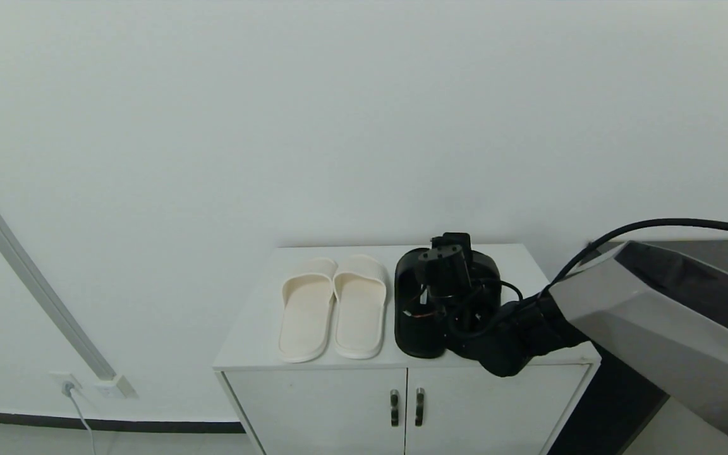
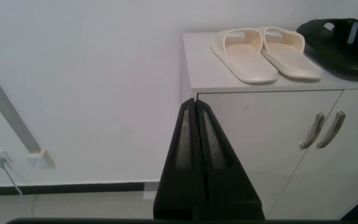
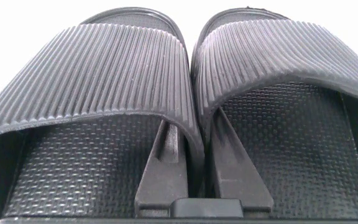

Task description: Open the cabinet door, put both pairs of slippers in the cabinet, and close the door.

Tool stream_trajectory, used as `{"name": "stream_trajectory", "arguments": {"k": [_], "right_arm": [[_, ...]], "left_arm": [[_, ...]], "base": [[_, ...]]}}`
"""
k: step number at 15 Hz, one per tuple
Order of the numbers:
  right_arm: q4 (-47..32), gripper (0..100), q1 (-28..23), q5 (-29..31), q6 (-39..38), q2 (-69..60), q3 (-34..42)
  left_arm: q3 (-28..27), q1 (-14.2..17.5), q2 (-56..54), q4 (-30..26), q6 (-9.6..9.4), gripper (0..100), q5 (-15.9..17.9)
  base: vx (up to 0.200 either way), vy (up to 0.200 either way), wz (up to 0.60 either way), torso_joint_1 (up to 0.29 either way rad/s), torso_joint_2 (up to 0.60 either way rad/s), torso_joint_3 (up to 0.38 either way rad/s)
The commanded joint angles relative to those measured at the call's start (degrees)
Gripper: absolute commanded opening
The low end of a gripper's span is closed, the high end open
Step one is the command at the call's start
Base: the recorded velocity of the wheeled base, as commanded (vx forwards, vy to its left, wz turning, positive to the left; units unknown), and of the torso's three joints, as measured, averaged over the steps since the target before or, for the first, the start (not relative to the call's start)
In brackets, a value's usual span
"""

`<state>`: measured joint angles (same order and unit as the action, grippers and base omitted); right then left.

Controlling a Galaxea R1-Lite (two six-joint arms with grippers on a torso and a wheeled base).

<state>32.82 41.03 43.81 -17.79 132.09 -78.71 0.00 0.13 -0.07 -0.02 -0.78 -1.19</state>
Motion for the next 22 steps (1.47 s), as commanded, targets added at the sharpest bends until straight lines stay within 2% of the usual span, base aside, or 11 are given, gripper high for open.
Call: {"name": "stream_trajectory", "arguments": {"k": [1,6,7,10,12,15,22], "right_arm": [[0.5,0,0.4,-1.0,1.4,-8.2,6.1],[5.4,0,3.4,-12.2,5.0,-22.0,22.1],[6.0,0,4.4,-18.6,6.3,-27.1,27.5],[5.6,0,5.0,-31.9,7.0,-36.5,34.2],[4.0,0,4.7,-37.5,8.3,-40.2,36.7],[0.9,0,4.7,-40.5,8.8,-41.5,37.9],[0.8,0,4.8,-40.6,8.9,-42.3,39.4]], "left_arm": [[0.0,0.0,0.1,0.0,-0.01,0,0.0],[0.0,0.0,0.1,-0.1,-0.01,0,0.0],[0.0,0.0,0.1,0.0,0.16,0,-0.1],[0.0,0.0,0.1,0.0,0.25,0,0.0],[0.0,0.0,0.1,0.0,0.34,0,0.0],[0.0,0.0,0.1,0.0,0.34,0,0.0],[0.0,0.0,0.1,0.0,0.34,0,0.0]], "base": [[0.000,0.000,0.00,0.000,0.00,0.000],[0.000,0.000,0.00,0.000,0.00,0.000],[0.000,0.000,0.00,0.000,0.00,0.000],[0.000,0.000,0.00,0.000,0.00,0.000],[0.000,0.000,0.00,0.000,0.00,0.000],[0.000,0.000,0.00,0.000,0.00,0.000],[-0.029,0.000,0.00,0.000,0.00,0.000]]}}
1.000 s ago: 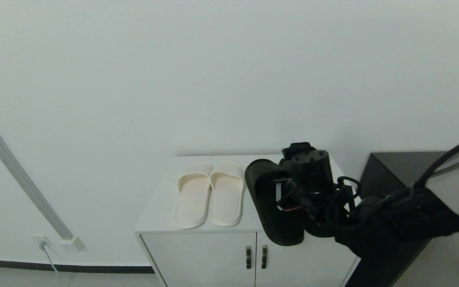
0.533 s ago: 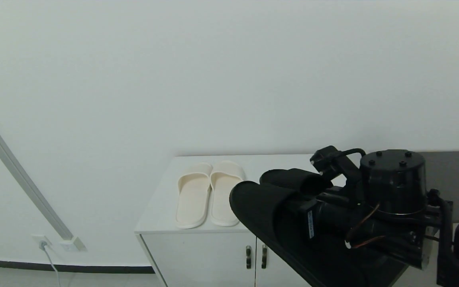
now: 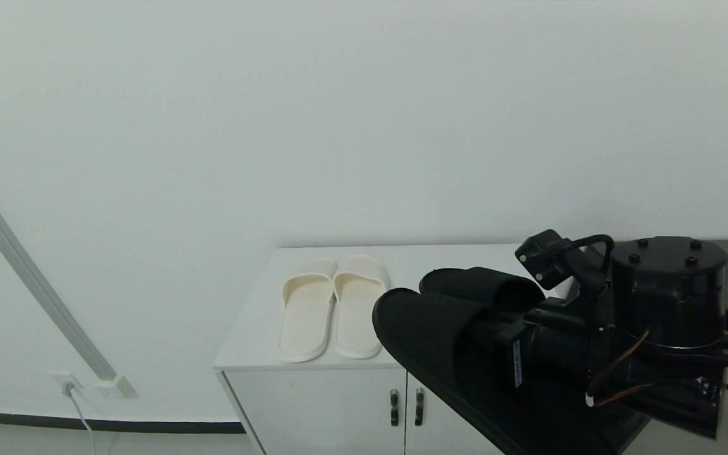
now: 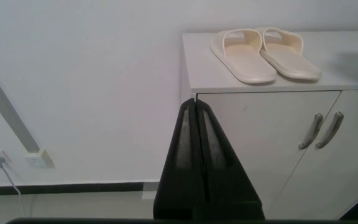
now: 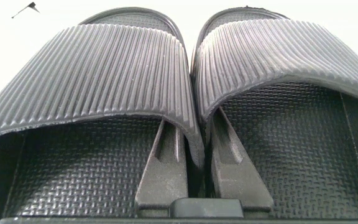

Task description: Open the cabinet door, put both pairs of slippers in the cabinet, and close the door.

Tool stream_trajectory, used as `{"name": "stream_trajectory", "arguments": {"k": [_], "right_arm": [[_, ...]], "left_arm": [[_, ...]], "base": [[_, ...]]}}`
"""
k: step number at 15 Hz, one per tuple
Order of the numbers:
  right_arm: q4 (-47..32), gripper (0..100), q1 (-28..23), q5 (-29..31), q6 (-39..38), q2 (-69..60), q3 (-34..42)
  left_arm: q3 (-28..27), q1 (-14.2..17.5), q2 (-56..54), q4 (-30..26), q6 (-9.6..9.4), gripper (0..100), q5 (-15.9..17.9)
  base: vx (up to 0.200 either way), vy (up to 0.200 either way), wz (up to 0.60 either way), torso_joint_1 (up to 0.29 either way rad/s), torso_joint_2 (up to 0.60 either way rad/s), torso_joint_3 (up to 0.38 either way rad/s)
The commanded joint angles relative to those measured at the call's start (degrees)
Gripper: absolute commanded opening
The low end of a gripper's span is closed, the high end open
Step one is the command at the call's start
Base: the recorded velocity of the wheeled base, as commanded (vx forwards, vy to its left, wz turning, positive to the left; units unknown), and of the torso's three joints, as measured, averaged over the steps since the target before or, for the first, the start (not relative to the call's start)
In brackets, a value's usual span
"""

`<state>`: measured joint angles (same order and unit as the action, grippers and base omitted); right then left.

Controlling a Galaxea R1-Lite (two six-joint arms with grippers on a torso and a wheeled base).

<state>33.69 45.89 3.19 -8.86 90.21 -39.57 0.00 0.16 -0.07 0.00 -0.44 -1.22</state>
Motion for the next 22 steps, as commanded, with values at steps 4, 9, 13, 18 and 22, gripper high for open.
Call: {"name": "stream_trajectory", "arguments": {"k": [4,9,13,18,22], "right_arm": [[0.1,0,0.1,0.0,0.0,-0.4,0.6],[0.6,0,0.0,-0.1,-0.1,-0.4,1.3],[0.5,0,0.1,0.0,0.4,-1.3,2.0],[0.7,0,0.1,0.0,1.3,-1.5,2.7],[0.6,0,0.2,0.1,1.4,-1.8,3.3]], "left_arm": [[0.0,0.0,0.1,0.0,0.00,0,0.0],[0.0,0.0,0.1,0.0,0.00,0,0.0],[-0.1,0.0,0.1,0.0,0.09,0,0.0],[0.0,0.0,0.1,0.0,0.18,0,0.0],[0.0,0.0,0.1,0.0,0.18,0,0.0]], "base": [[-0.200,0.000,0.00,0.007,0.00,0.001],[-0.120,0.000,0.00,-0.004,0.00,0.001],[0.000,0.000,0.00,0.000,0.00,0.000],[0.000,0.000,0.00,0.000,0.00,0.000],[0.000,0.000,0.00,0.000,0.00,0.000]]}}
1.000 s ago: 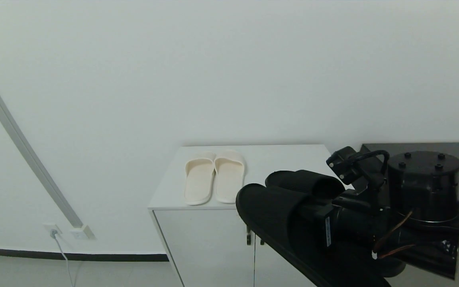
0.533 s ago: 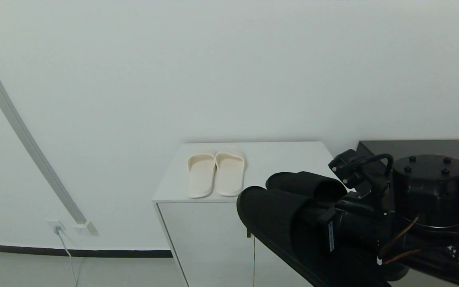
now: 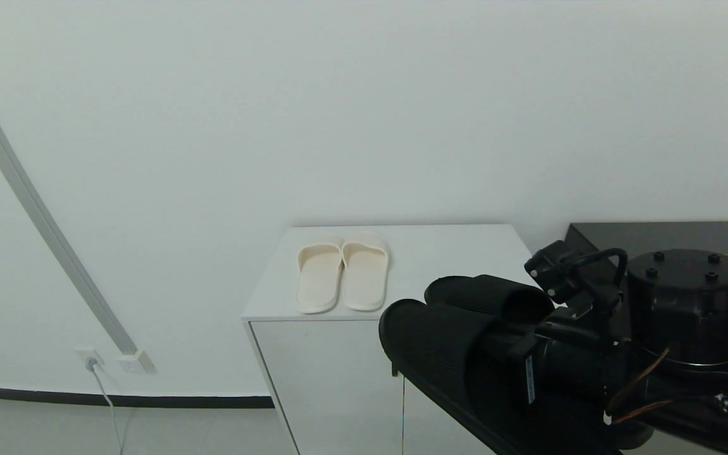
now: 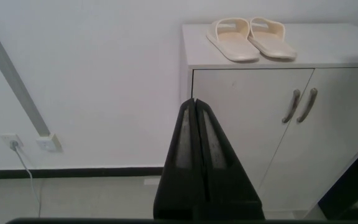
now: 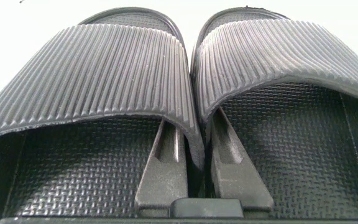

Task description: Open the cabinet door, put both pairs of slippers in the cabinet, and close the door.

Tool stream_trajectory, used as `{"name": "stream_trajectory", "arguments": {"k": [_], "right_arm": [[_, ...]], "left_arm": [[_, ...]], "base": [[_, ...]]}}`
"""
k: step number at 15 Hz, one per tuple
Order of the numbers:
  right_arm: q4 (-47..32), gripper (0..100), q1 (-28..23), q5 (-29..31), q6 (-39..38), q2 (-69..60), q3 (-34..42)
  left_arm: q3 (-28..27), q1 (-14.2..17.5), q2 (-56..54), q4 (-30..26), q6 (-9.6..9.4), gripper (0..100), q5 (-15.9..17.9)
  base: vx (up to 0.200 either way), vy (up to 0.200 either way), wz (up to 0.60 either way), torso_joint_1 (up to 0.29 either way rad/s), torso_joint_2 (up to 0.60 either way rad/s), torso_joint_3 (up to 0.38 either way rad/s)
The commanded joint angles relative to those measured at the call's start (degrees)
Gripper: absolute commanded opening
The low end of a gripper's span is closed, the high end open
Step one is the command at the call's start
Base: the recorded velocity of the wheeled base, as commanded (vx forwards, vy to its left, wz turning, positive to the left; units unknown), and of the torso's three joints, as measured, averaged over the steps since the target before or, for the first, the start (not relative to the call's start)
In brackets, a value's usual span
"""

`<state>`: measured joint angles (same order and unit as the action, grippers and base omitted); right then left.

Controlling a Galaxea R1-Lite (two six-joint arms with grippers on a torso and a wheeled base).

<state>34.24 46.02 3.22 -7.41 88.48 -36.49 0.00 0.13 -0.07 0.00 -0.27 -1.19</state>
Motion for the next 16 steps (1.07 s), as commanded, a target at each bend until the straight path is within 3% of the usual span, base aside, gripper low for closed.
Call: {"name": "stream_trajectory", "arguments": {"k": [1,5,10,11,16], "right_arm": [[0.0,0,0.1,0.0,0.1,-0.1,0.3],[1.8,0,0.7,-0.1,2.8,0.1,2.0],[3.0,0,0.7,-0.1,2.8,0.0,3.3],[3.0,0,0.8,-0.1,2.8,0.0,3.4],[3.0,0,1.6,0.1,2.8,-0.1,4.3]], "left_arm": [[0.0,0.0,0.1,0.0,0.00,0,0.0],[0.0,0.0,0.1,0.0,-0.08,0,0.0],[0.0,0.0,0.1,0.0,-0.08,0,0.0],[0.0,0.0,0.1,-0.1,-0.08,100,0.1],[0.0,0.0,0.1,0.0,-0.08,100,0.0]], "base": [[0.000,0.000,0.00,0.000,0.00,0.000],[0.000,0.000,0.00,-0.024,0.05,0.029],[0.000,0.000,0.00,-0.151,0.35,0.192],[0.000,0.000,0.00,-0.159,0.38,0.217],[0.000,0.000,0.00,-0.189,0.44,0.250]]}}
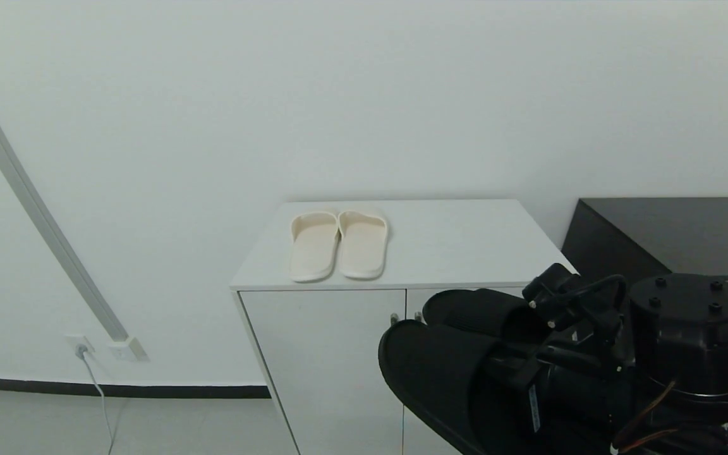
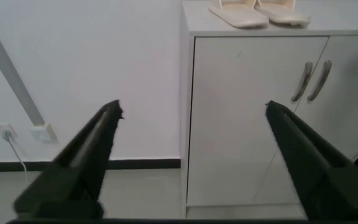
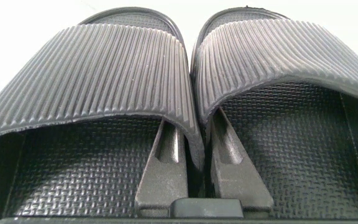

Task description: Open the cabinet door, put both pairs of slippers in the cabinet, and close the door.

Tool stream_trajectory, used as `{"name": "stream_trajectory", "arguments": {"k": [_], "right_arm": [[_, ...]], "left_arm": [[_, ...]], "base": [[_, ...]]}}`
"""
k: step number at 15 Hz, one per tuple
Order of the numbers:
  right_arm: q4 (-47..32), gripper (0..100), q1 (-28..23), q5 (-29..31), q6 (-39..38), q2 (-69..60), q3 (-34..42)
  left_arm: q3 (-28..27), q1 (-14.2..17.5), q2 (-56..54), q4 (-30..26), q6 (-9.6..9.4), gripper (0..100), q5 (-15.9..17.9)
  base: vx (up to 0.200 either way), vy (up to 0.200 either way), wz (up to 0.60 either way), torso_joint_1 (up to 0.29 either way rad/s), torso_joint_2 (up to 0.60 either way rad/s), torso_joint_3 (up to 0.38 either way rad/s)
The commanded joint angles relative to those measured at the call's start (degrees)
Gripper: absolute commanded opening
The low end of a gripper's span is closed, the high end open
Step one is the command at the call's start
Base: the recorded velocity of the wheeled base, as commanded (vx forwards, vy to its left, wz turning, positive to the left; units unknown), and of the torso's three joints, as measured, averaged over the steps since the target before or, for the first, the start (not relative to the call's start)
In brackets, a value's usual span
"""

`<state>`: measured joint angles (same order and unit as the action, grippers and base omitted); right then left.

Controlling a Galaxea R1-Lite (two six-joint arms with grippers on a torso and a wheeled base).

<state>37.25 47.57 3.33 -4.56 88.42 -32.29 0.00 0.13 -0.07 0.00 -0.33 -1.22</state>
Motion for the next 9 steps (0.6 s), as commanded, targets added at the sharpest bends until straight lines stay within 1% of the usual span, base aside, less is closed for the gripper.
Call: {"name": "stream_trajectory", "arguments": {"k": [1,5,9], "right_arm": [[0.0,0,0.1,-0.1,0.0,-0.4,0.1],[0.0,0,0.3,-0.3,0.0,-1.4,0.6],[0.0,0,0.8,-0.3,0.1,-1.3,1.0]], "left_arm": [[0.0,0.0,0.1,0.0,-0.02,100,0.0],[0.0,0.0,0.1,0.0,-0.02,100,0.0],[0.0,0.0,0.1,0.0,-0.02,100,0.0]], "base": [[0.000,0.000,0.00,-0.232,0.54,0.315],[0.000,0.000,0.00,-0.227,0.55,0.326],[0.000,0.000,0.00,-0.198,0.52,0.323]]}}
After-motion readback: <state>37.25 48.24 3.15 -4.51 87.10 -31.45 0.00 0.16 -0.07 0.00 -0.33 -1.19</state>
